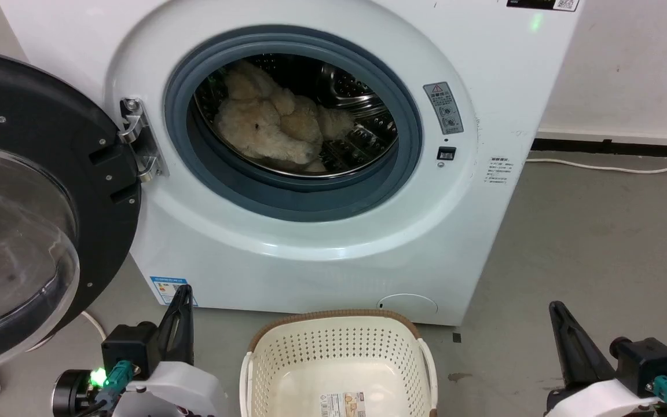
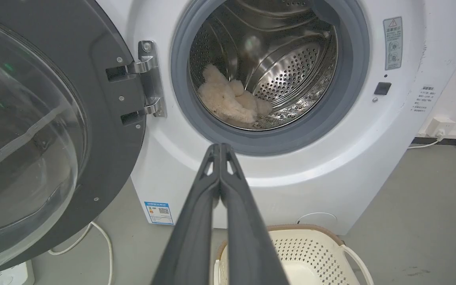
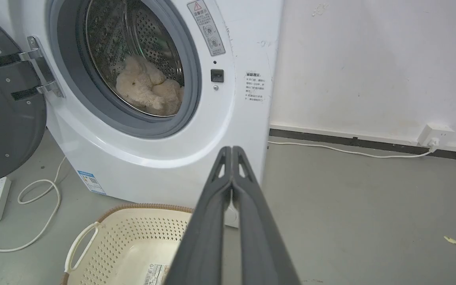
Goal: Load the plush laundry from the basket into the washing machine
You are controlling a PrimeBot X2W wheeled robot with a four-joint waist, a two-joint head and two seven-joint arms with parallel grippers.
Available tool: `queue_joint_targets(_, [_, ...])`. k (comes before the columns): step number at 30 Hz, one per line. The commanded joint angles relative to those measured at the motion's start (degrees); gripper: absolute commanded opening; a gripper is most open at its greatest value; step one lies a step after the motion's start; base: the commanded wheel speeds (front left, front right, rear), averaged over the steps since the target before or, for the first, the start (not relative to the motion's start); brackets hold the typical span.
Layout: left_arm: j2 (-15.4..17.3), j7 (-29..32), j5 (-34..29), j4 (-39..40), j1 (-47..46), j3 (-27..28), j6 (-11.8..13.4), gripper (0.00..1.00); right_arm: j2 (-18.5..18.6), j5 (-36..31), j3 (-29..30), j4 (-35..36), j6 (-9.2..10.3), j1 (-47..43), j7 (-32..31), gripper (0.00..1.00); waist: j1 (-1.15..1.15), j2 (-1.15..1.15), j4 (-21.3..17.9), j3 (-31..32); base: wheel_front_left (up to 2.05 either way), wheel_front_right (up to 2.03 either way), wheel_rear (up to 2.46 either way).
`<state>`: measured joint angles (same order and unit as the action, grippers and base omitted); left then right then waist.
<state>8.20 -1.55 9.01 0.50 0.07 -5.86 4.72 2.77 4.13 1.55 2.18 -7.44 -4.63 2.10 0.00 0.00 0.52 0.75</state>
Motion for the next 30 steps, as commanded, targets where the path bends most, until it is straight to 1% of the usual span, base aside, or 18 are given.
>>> queue_joint_targets(1, [-0.4, 0.1, -1.0, -0.1, 0.0, 0.7, -0.4, 0.00, 0.1, -0.6, -0.2, -0.3, -0.03, 1.2, -0.1, 0.00, 0.00, 0.00, 0.0, 0.0, 0.00, 0.00, 0.00])
queue_joint_targets(30, [-4.3, 1.3, -7.4, -0.4, -0.1, 4.8, -3.9, 0.00, 0.1, -3.4, -1.3, -1.8, -0.04, 3.9, -1.7, 0.00, 0.00, 0.00, -0.4, -0.6, 0.00, 0.00, 0.00])
